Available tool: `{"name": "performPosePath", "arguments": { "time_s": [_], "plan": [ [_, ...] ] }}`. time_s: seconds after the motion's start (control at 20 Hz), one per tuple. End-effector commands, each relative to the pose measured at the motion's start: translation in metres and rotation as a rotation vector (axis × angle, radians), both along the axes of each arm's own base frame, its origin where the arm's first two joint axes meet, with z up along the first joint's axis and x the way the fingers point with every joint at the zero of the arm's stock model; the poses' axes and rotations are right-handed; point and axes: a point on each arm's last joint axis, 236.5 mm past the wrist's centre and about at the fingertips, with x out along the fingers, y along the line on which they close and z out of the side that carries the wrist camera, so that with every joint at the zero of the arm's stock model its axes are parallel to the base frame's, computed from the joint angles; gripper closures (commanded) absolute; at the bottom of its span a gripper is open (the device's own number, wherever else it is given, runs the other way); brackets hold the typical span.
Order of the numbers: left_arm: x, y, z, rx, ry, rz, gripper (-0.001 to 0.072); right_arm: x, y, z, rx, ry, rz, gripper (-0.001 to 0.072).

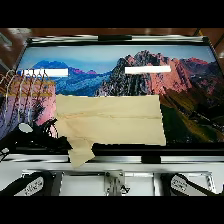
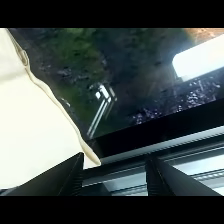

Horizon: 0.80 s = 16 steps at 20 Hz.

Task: Fold the shirts.

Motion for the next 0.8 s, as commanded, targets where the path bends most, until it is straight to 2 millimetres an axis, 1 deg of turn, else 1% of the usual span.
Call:
{"name": "performPosePath", "arguments": {
  "time_s": [0.0,0.05,0.1,0.15,0.2,0.25,0.3,0.4,0.45,0.6,0.7,0.75],
  "plan": [
    [-0.004,-0.004,-0.003,-0.002,0.013,-0.020,0.0552,-0.007,0.001,-0.002,0.002,0.028,0.006,0.0197],
    [-0.007,-0.005,-0.002,-0.013,0.010,-0.047,0.0674,-0.014,0.005,-0.007,0.021,0.051,0.022,0.0197],
    [-0.013,-0.007,0.001,-0.033,0.011,-0.089,0.0672,-0.025,0.020,-0.015,0.082,0.084,0.058,0.0197],
    [-0.019,-0.009,0.005,-0.054,0.015,-0.130,0.0672,-0.035,0.041,-0.023,0.171,0.108,0.100,0.0196],
    [-0.025,-0.010,0.008,-0.069,0.023,-0.161,0.0672,-0.047,0.063,-0.032,0.266,0.130,0.131,0.0079],
    [-0.027,-0.008,0.009,-0.068,0.031,-0.167,0.0672,-0.056,0.079,-0.041,0.331,0.140,0.152,0.0038],
    [-0.028,-0.006,0.010,-0.066,0.031,-0.163,0.0672,-0.062,0.084,-0.053,0.347,0.148,0.145,0.0038],
    [-0.025,-0.002,0.014,-0.067,0.016,-0.144,0.0672,-0.068,0.084,-0.072,0.327,0.159,0.110,0.0052],
    [-0.022,0.000,0.016,-0.062,-0.001,-0.131,0.0672,-0.071,0.085,-0.078,0.327,0.165,0.099,0.0069],
    [-0.017,0.004,0.019,-0.058,-0.021,-0.105,0.0672,-0.076,0.102,-0.093,0.347,0.166,0.098,0.0069],
    [-0.018,0.004,0.020,-0.061,-0.017,-0.106,0.0672,-0.079,0.104,-0.105,0.302,0.176,0.129,0.0069],
    [-0.018,0.004,0.020,-0.061,-0.017,-0.106,0.0672,-0.079,0.104,-0.108,0.288,0.179,0.122,0.0069]
  ]
}}
